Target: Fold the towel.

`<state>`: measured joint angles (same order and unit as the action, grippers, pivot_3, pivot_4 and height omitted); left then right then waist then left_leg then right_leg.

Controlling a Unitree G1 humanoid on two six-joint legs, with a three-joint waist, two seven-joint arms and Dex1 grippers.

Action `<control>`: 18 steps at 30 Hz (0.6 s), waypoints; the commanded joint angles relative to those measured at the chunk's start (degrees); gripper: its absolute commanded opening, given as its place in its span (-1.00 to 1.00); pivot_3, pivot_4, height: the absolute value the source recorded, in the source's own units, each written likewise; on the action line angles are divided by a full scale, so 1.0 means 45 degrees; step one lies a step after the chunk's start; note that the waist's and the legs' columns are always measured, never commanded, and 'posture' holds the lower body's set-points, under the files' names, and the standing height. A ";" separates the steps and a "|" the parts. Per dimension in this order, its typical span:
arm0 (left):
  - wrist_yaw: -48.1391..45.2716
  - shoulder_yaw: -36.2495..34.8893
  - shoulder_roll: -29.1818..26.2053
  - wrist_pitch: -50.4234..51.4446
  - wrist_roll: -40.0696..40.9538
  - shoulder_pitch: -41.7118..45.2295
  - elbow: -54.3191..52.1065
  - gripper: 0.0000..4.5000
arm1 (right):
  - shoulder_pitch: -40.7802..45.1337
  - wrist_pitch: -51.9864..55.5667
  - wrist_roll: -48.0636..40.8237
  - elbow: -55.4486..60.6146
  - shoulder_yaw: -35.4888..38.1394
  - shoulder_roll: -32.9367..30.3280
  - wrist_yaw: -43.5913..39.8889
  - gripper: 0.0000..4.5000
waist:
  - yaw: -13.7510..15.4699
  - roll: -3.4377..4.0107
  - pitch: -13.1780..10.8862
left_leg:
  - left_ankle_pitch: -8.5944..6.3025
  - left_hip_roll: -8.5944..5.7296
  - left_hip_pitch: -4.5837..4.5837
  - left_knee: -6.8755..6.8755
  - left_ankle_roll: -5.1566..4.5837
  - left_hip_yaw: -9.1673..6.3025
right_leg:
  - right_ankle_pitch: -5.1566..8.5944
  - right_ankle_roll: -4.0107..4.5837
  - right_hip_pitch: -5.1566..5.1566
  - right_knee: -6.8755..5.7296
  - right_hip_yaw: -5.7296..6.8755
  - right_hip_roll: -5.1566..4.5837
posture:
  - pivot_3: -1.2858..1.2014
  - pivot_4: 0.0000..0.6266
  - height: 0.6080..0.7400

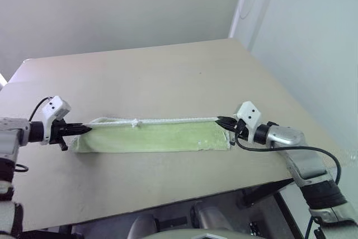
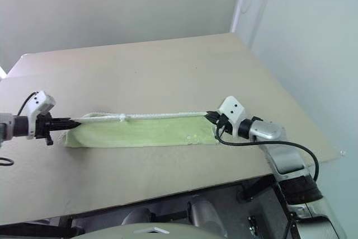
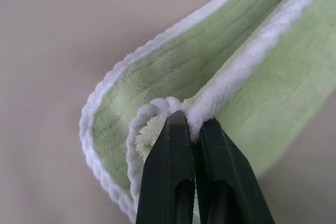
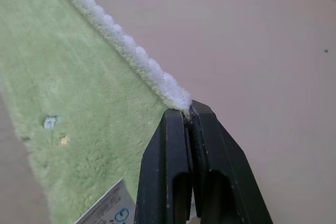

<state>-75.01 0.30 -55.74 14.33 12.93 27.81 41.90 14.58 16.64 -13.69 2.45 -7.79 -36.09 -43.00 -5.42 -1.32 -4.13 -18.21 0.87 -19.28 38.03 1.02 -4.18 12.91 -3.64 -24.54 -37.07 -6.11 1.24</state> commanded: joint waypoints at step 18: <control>0.0054 -0.0036 0.0637 -0.1313 -0.1458 0.2984 0.4022 1.00 | 0.1693 0.0341 0.0766 -0.1606 0.1137 0.1121 0.1340 0.44 | -0.0055 -0.0003 0.0003 | 0.0001 -0.0003 -0.0007 0.0010 -0.0002 -0.0017 | -0.0013 -0.0008 0.0001 -0.0018 0.0000 0.0004 | 0.03 -1.00 1.00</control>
<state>-73.53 1.34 -52.21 7.97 5.60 39.32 61.88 20.00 20.29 -8.96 -7.95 -4.89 -31.89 -36.98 -5.66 -1.33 -4.12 -18.21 0.85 -19.32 38.07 1.01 -4.25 12.84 -3.69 -24.54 -37.14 -6.11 1.26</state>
